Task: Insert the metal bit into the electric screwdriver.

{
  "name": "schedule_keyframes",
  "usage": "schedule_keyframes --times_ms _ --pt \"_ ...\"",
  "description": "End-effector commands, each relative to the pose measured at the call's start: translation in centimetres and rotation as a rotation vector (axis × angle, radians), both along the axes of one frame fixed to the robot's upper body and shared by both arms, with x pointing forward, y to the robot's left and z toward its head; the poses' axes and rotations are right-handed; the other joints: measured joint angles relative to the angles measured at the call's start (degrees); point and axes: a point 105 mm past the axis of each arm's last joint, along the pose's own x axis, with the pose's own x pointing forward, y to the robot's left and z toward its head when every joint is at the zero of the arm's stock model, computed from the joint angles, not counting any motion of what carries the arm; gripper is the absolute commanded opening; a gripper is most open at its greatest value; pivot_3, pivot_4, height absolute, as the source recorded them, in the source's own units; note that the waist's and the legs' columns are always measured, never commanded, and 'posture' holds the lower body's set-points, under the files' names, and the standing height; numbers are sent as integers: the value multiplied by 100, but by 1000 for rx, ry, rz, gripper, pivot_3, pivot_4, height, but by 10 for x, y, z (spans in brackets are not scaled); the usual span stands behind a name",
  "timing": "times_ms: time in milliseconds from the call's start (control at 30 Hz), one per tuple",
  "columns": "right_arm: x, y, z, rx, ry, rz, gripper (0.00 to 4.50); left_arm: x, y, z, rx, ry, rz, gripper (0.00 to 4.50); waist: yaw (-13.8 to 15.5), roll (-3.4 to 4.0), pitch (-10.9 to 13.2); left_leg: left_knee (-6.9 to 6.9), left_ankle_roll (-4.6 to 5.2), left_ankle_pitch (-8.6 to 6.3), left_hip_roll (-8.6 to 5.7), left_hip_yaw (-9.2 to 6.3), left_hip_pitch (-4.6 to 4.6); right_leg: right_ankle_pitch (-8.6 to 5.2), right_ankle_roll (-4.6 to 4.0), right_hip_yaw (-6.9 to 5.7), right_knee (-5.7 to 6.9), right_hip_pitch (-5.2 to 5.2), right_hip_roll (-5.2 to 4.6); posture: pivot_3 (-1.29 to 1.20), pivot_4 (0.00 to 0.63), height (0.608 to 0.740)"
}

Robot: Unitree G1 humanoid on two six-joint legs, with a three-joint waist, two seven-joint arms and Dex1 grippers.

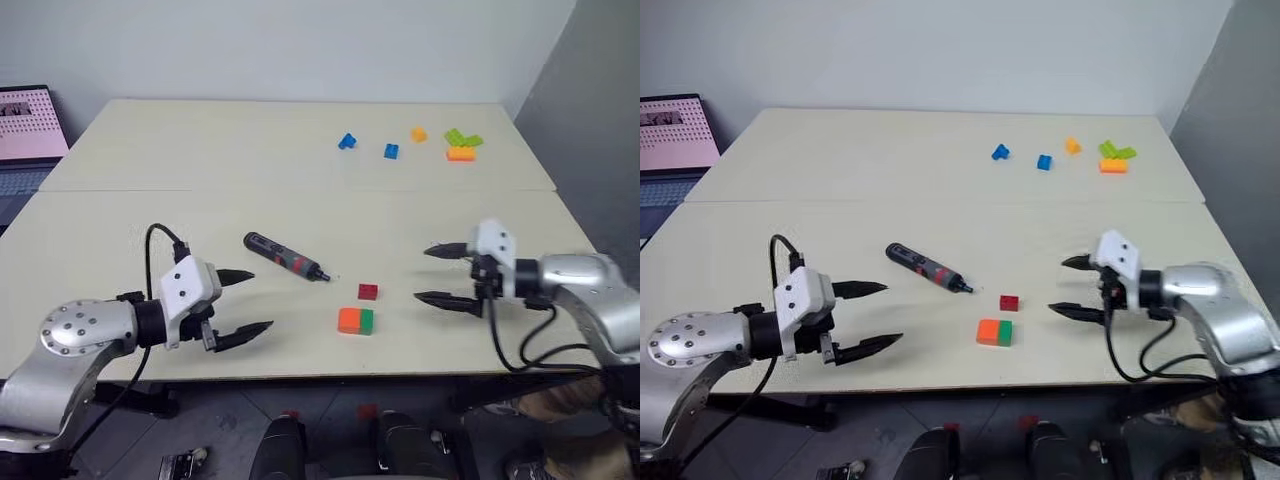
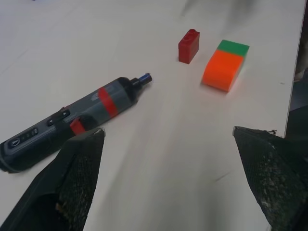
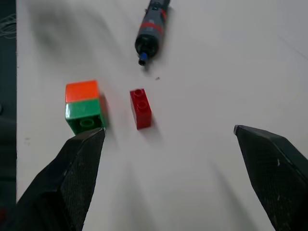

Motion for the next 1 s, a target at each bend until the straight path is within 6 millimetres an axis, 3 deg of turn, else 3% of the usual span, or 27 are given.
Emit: schedule_keyframes --times_ms 33,333,833,900,1000 --pt "14 19 -9 -3 6 47 4500 -6 -18 2 -17 -41 -63 4440 -2 -1 0 1 0 0 0 0 0 0 0 -1 0 1 1 0 150 740" --pt "30 43 -31 13 55 102 4500 -12 -36 0 -52 -36 -136 4440 2 1 1 3 0 0 0 -3 1 1 1 1 7 1 7 0 150 740" --pt "30 56 -39 6 40 147 909 -8 -45 -3 -88 -10 -209 4500 -4 2 1 2 0 0 4 -10 4 1 1 3 19 0 18 0 150 740" --pt "29 55 -36 13 29 143 525 -7 -46 -2 -102 -14 -211 4500 0 2 1 2 0 0 4 -10 4 1 1 3 18 0 18 0 150 740" --pt "29 50 -29 32 0 116 446 -4 -50 -1 -127 -36 -219 4500 -1 2 1 2 0 0 4 -11 4 1 1 3 19 0 18 0 150 740"
